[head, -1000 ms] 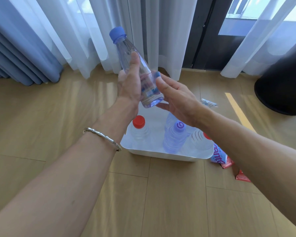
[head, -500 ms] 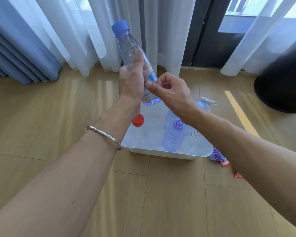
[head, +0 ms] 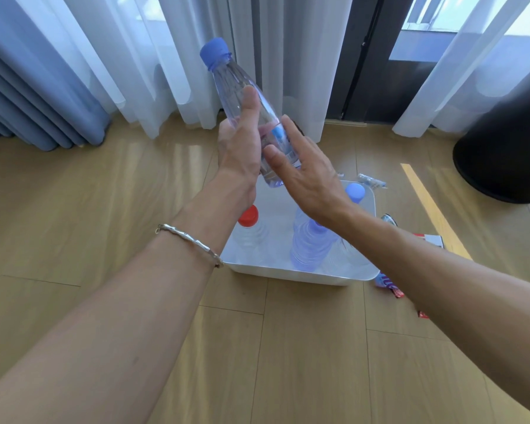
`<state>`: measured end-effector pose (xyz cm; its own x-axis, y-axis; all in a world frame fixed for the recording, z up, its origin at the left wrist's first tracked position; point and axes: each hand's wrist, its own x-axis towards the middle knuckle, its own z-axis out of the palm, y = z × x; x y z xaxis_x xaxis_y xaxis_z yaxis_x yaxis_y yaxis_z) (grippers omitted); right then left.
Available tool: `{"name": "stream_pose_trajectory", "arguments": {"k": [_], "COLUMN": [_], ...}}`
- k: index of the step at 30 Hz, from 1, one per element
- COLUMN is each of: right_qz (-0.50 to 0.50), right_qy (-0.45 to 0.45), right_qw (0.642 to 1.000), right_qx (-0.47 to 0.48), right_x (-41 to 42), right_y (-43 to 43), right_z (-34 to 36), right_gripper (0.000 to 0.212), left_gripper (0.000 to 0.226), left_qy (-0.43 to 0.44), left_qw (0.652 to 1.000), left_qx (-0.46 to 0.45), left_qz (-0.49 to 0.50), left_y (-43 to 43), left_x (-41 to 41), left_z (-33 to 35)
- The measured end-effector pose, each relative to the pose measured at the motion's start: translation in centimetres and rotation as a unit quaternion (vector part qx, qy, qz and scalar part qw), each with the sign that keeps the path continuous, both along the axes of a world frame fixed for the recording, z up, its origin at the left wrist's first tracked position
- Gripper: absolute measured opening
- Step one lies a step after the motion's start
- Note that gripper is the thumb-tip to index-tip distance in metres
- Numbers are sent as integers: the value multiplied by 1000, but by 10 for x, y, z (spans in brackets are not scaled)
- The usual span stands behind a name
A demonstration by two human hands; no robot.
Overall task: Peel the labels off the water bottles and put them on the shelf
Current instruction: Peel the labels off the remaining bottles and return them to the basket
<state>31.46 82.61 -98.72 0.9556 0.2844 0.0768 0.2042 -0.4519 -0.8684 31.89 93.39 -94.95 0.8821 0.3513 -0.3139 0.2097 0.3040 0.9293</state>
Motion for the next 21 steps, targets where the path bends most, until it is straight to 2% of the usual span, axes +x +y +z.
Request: {"name": "stream_pose_trajectory", "arguments": {"k": [6, 9, 12, 15, 21], "right_qz": [-30, -48, -66, -88, -126], "right_qy": [-25, -59, -45, -47, -30], "right_qw": [998, 995, 992, 987, 985], "right_qx": [49, 62, 94, 124, 116], "right_x": [1, 0, 2, 5, 12], "right_y": [0, 2, 2, 2, 3], "right_z": [-1, 0, 2, 4, 10], "right_gripper": [45, 41, 37, 24, 40], "left_gripper": [62, 52, 52, 53, 56], "left_qy": [9, 17, 27, 32, 44], "left_qw": [1000, 1000, 999, 999, 999], "left_qx": [-10, 13, 25, 18, 24], "left_qz": [3, 5, 2, -1, -10], "left_y": [1, -1, -2, 0, 6], "left_x": [-2, -5, -5, -5, -4], "left_z": [-2, 0, 3, 4, -2]}}
